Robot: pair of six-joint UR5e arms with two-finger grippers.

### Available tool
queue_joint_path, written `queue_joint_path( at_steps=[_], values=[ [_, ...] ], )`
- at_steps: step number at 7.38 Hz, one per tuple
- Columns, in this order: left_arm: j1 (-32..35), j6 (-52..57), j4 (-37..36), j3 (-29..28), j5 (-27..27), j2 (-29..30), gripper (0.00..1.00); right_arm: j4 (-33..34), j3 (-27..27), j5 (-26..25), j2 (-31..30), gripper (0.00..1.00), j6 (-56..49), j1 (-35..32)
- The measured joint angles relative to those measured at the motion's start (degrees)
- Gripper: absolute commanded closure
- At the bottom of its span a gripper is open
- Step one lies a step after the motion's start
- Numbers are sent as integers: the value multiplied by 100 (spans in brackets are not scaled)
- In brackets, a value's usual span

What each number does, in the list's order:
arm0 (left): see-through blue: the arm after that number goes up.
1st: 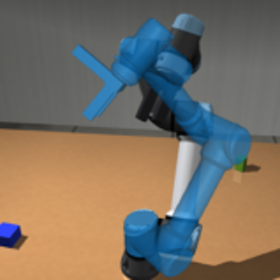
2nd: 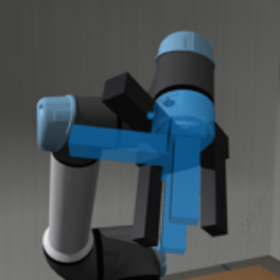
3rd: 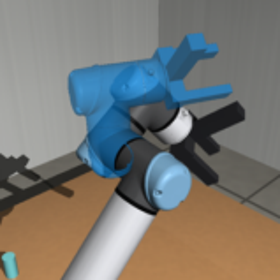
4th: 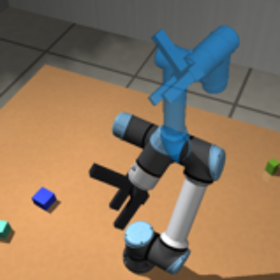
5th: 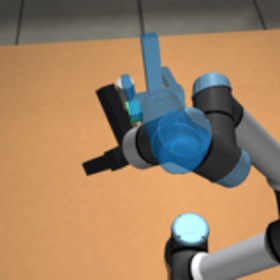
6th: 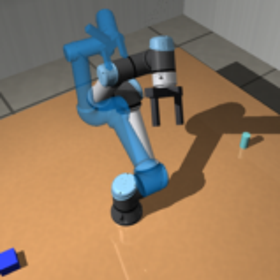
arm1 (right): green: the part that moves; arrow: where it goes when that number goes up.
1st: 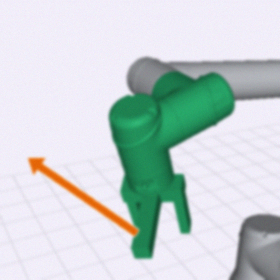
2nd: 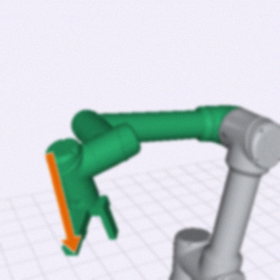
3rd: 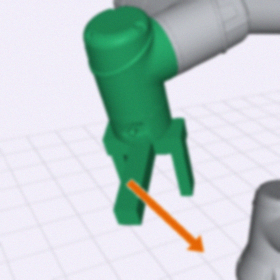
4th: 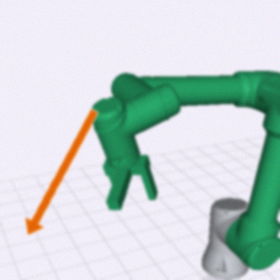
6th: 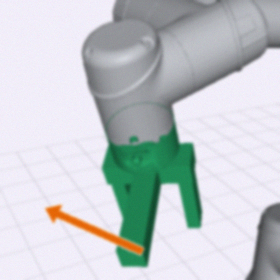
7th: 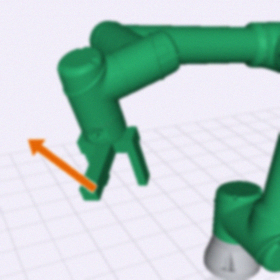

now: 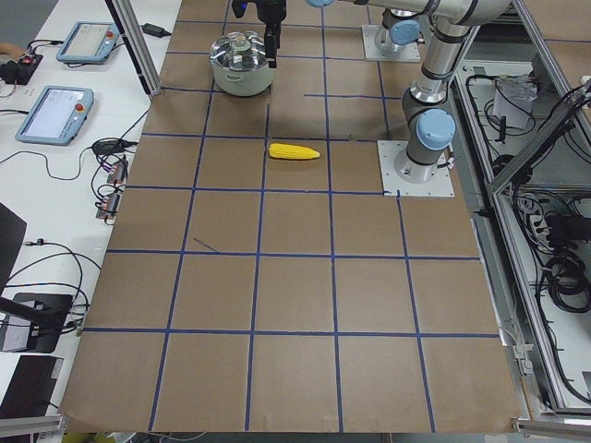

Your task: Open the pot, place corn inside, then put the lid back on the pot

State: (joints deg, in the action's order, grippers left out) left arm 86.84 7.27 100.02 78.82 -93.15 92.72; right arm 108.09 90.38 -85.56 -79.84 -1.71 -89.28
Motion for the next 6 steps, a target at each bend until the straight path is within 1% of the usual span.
queue_joint_path(
  at_steps=[1, 3, 4, 6],
  values=[
    [0, 7, 0, 8, -6, -22, 0, 11, -61, 8, 27, 0, 134, -120],
    [0, 4, -4, 13, -3, -13, 0, -33, -546, -23, 306, 0, 457, -513],
    [0, 3, -2, 16, -2, -7, 0, -30, -821, -79, 584, 0, 593, -759],
    [0, 3, 0, 14, -2, 12, 0, 36, -1157, -132, 1181, 0, 730, -1032]
  ],
)
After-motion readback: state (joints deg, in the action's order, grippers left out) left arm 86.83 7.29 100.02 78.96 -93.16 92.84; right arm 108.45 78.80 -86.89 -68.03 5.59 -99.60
